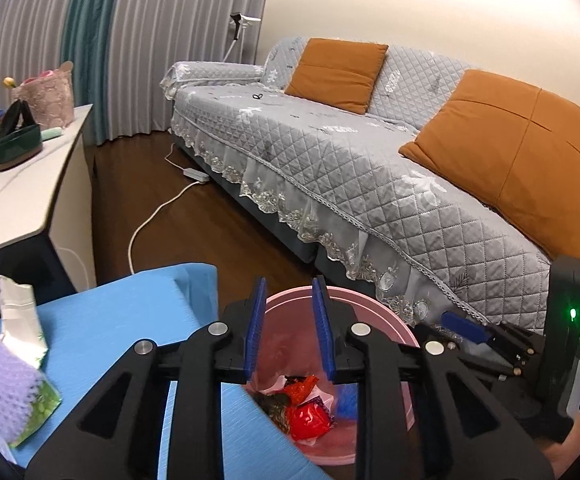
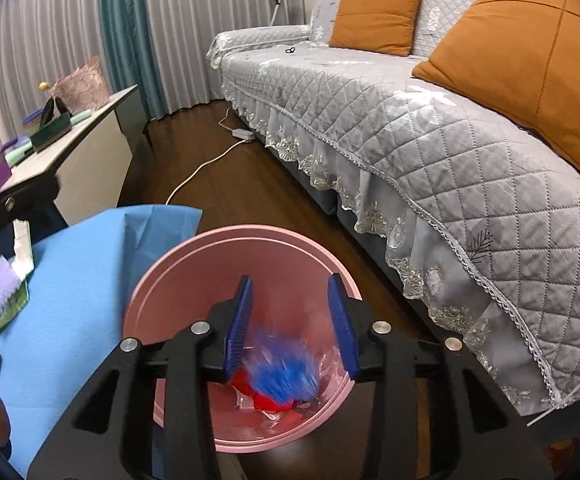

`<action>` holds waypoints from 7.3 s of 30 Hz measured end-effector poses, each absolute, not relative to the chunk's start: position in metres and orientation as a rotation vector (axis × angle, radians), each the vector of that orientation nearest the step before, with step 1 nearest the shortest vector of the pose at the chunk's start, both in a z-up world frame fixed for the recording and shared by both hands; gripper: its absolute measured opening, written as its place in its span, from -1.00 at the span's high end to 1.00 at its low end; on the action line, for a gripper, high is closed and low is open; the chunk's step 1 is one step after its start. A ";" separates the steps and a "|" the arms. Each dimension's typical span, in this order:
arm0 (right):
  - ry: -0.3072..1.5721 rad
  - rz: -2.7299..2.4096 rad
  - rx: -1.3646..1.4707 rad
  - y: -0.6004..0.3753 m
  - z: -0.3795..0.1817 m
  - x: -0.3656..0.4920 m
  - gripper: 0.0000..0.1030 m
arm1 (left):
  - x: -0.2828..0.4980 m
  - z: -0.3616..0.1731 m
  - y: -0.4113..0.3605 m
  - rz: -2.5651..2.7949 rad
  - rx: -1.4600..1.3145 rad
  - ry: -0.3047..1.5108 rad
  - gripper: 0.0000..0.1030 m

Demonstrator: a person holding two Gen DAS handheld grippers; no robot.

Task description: Collect trash

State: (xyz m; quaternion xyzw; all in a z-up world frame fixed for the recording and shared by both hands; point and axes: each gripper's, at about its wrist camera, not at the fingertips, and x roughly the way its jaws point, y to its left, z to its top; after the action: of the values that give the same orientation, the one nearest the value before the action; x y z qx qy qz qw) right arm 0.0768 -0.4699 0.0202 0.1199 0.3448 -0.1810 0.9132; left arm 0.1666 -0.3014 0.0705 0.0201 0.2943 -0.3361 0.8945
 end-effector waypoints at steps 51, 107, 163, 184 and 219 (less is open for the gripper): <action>0.560 0.043 0.152 -0.280 0.100 0.056 0.18 | 0.061 0.088 -0.032 -0.265 -0.036 0.533 0.26; 0.812 0.393 0.057 -0.162 -0.008 0.132 0.59 | 0.151 -0.036 0.005 -0.117 -0.201 0.861 0.27; 0.577 0.044 0.197 -0.304 0.073 0.058 0.59 | 0.066 0.064 -0.087 -0.276 0.025 0.556 0.97; 0.564 -0.029 0.203 -0.329 0.071 0.058 0.59 | 0.074 0.058 -0.119 -0.330 0.036 0.573 0.97; 0.576 -0.245 0.246 -0.426 0.053 0.051 0.59 | 0.100 0.057 -0.225 -0.542 0.044 0.603 0.97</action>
State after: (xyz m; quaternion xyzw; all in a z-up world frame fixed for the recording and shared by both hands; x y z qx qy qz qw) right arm 0.0510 -0.4261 0.0532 0.1205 0.2824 -0.1200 0.9441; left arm 0.0996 -0.2253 0.0566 0.0212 0.2935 -0.2638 0.9186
